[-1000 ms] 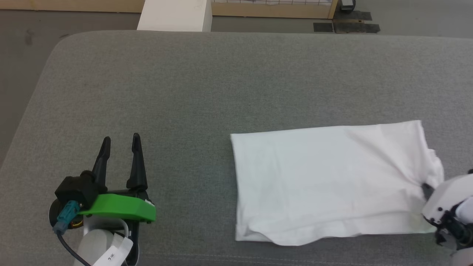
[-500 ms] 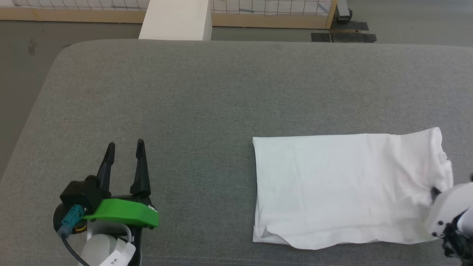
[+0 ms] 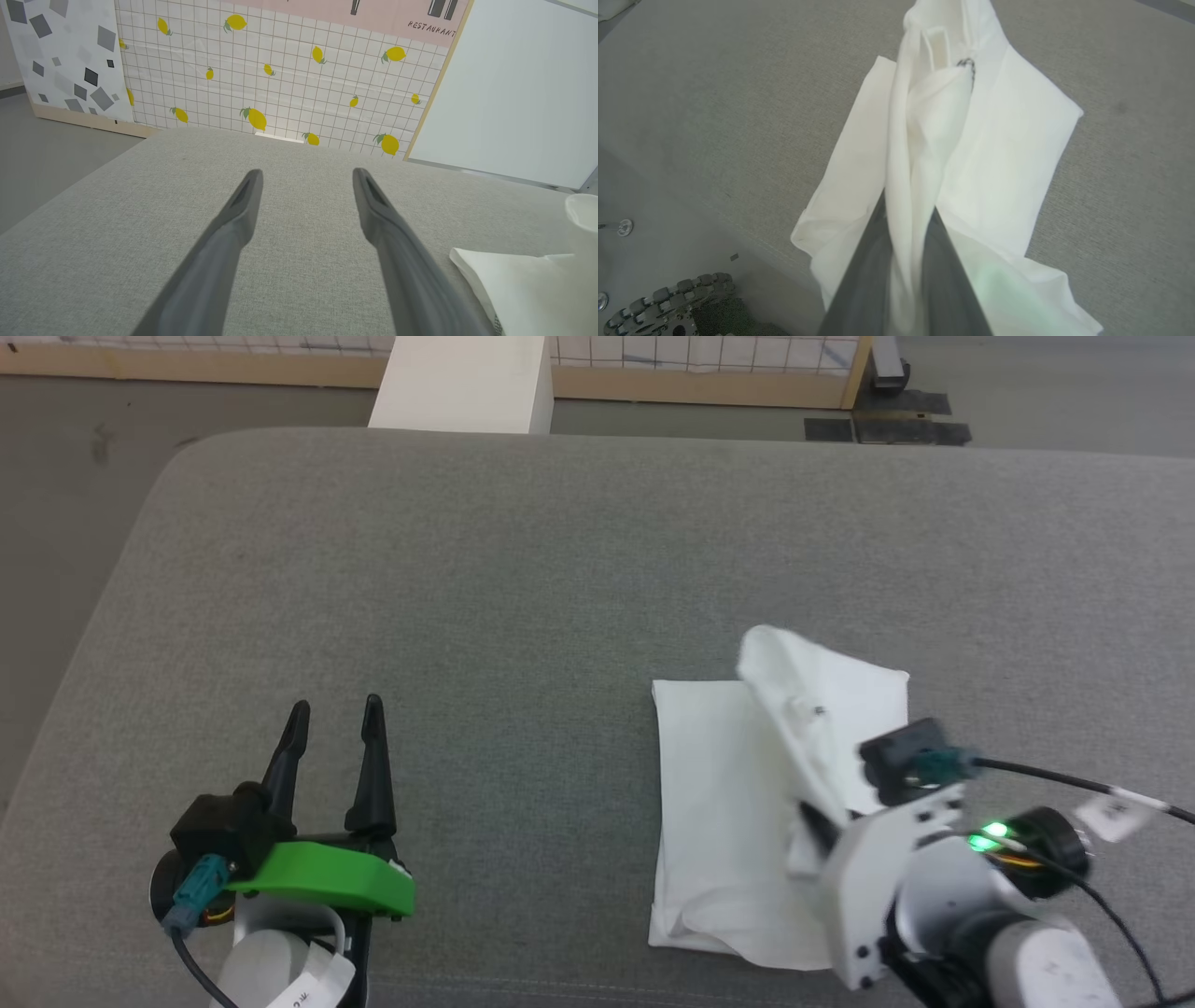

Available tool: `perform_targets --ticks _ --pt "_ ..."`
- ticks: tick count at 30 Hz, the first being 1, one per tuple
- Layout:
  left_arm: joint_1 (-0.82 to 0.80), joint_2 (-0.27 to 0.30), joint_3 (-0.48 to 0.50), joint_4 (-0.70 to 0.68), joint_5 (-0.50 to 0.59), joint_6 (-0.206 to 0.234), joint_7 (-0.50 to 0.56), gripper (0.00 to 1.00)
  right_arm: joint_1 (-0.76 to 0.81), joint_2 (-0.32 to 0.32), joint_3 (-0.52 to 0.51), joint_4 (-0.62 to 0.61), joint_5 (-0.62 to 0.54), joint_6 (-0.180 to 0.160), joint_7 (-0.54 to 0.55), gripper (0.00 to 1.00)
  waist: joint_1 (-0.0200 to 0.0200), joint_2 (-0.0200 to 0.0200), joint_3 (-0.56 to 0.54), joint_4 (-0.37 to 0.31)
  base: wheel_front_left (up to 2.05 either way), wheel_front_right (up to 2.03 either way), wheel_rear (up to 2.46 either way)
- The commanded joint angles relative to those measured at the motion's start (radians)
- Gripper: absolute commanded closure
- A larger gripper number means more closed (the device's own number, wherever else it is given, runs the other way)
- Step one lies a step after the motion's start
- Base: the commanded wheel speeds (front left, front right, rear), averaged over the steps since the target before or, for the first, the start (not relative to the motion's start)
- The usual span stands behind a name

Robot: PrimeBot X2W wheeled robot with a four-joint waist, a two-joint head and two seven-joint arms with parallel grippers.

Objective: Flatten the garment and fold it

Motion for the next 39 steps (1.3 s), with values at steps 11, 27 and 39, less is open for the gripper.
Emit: perform_targets --ticks 11,27,39 --pt "-0.038 -0.004 -0.007 -0.004 -0.013 -0.002 -0.005 0.00 -0.197 -0.001 0.157 0.323 0.027 -0.002 -0.060 1.00 0.0000 0.0000 0.059 0.050 0.00 0.00 0.00" --pt "-0.040 -0.004 -0.006 0.001 -0.013 0.002 -0.005 0.00 -0.258 -0.001 0.215 0.431 0.208 -0.002 -0.106 0.00 0.0000 0.0000 0.046 0.031 0.00 0.00 0.00" --pt "-0.002 -0.004 0.000 -0.005 -0.007 0.005 -0.005 0.00 -0.130 -0.001 -0.070 0.160 0.347 -0.002 -0.532 0.00 0.0000 0.0000 -0.010 -0.046 0.00 0.00 0.00"
